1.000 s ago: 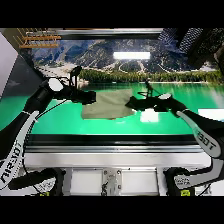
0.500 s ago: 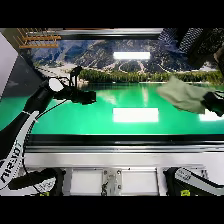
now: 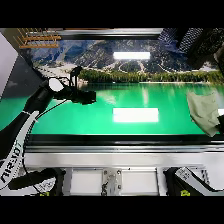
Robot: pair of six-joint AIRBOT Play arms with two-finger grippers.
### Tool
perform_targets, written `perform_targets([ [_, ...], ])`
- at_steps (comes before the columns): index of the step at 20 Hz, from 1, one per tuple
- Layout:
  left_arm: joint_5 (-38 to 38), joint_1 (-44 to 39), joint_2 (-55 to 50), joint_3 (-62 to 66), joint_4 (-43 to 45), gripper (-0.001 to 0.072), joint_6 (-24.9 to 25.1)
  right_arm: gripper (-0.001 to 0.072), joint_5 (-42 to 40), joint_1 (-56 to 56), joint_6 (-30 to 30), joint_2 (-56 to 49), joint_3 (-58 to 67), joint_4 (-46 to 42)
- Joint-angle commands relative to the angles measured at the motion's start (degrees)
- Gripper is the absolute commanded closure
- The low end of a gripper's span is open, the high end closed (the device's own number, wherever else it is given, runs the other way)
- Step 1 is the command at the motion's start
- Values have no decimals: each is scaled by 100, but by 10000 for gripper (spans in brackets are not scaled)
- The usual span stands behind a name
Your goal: Fold the clothes and pants, and hang the long-sleeved shirts on hangers.
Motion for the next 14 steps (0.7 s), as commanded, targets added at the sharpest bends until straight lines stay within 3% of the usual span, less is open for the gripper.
perform_targets([
  [1,-20,-2,-2,-2,2,703,4,673,17,-37,122,173,-173,-619],
  [2,-20,-2,-2,-2,0,703,4,491,37,-39,120,195,-146,-839],
  [3,-28,-2,-2,-2,0,703,4,226,118,-39,70,205,-92,-1078],
  [4,-55,-2,0,-2,4,703,7,35,321,-39,-72,210,37,-1379],
  [7,-83,-2,-2,-2,4,703,4,39,581,-20,-721,400,522,-1539],
  [10,142,13,76,-4,17,703,-153,40,216,514,-1670,1064,527,-232],
  [14,476,136,719,-227,31,703,-214,39,227,2605,-2350,1458,527,1213],
])
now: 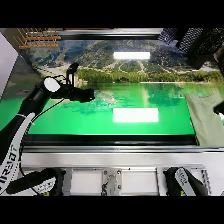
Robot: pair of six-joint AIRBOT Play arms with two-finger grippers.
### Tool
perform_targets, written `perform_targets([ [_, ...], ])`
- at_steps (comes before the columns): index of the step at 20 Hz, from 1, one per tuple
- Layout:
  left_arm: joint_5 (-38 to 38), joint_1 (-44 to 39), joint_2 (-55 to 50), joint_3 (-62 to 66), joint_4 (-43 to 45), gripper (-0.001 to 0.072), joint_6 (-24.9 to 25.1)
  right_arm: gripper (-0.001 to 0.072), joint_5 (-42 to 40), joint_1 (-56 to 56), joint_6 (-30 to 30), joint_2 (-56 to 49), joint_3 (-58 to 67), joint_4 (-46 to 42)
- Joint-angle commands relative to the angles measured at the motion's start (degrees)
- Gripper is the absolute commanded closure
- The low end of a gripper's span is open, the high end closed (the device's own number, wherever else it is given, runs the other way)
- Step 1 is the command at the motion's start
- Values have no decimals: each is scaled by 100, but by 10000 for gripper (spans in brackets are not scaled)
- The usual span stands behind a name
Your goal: Fold the clothes and pants, and hang the long-sleeved shirts on hangers.
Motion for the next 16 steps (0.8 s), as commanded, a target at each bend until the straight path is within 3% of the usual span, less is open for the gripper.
perform_targets([
  [1,404,138,601,-352,15,703,-101,39,-35,1908,-640,262,28,1252],
  [4,439,365,1187,-1019,9,704,-116,39,-367,3993,-636,96,28,1423],
  [7,315,411,1403,-1209,0,704,-114,40,-973,5386,-638,-114,28,1419],
  [12,280,302,1412,-1185,-20,703,-111,55,-1034,5952,-643,-286,26,1397],
  [13,282,302,1412,-1185,-15,703,-111,206,-1014,5949,-643,-289,26,1399],
  [15,278,302,1412,-1185,-15,703,-111,653,-1001,5949,-643,-289,26,1399],
  [16,275,302,1412,-1185,-11,703,-111,694,-1001,5949,-643,-289,26,1399],
])
